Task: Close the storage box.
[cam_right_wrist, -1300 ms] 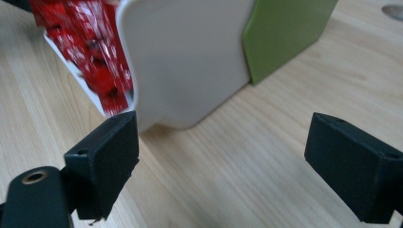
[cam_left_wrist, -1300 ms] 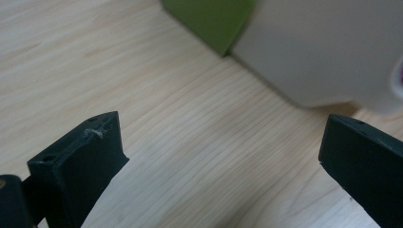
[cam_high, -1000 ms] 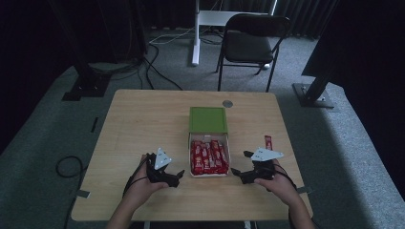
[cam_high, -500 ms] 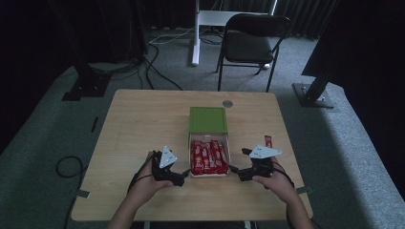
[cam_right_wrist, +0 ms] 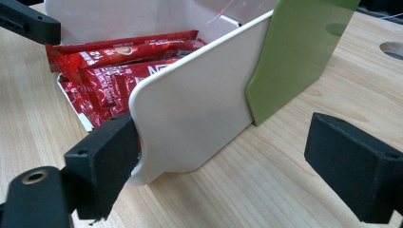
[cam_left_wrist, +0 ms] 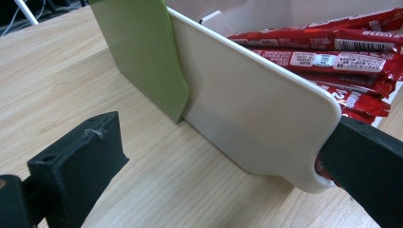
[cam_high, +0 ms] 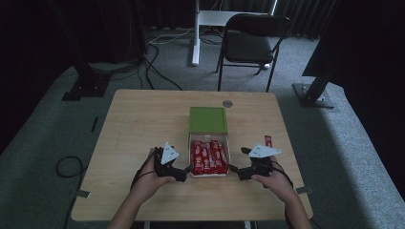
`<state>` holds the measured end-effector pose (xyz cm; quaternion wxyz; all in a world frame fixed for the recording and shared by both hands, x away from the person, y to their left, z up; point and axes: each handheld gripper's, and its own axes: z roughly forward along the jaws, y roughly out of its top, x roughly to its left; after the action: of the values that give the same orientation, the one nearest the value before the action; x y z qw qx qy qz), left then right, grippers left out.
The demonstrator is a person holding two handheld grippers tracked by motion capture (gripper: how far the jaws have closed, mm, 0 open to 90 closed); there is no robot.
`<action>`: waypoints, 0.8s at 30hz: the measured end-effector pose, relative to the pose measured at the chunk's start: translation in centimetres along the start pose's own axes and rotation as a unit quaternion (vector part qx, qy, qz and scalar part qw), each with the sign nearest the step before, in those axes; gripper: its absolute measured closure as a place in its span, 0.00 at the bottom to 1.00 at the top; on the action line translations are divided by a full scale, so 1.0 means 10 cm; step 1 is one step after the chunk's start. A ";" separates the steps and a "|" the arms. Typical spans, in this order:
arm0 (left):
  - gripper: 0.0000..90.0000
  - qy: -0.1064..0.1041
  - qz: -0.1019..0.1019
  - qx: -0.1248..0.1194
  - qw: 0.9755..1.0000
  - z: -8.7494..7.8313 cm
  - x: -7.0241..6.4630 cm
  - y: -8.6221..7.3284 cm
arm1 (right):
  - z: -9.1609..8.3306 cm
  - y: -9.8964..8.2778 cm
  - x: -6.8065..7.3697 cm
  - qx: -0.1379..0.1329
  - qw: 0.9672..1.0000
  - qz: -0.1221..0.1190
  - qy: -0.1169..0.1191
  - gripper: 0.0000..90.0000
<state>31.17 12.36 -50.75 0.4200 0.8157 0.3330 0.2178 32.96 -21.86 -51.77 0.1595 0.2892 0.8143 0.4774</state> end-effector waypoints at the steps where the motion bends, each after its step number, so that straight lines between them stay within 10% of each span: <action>1: 0.02 0.000 -0.003 -0.001 1.000 0.01 0.00 0.00 | 0.01 0.00 0.00 0.001 1.000 -0.001 -0.001 0.12; 24: 0.02 0.011 -0.009 -0.002 1.000 0.08 0.10 0.03 | 0.10 0.08 -0.05 0.007 1.000 -0.007 -0.015 0.12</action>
<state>32.44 12.48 -50.83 0.4196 0.8093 0.3449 0.2237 34.18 -21.15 -51.56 0.1730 0.2920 0.8169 0.4664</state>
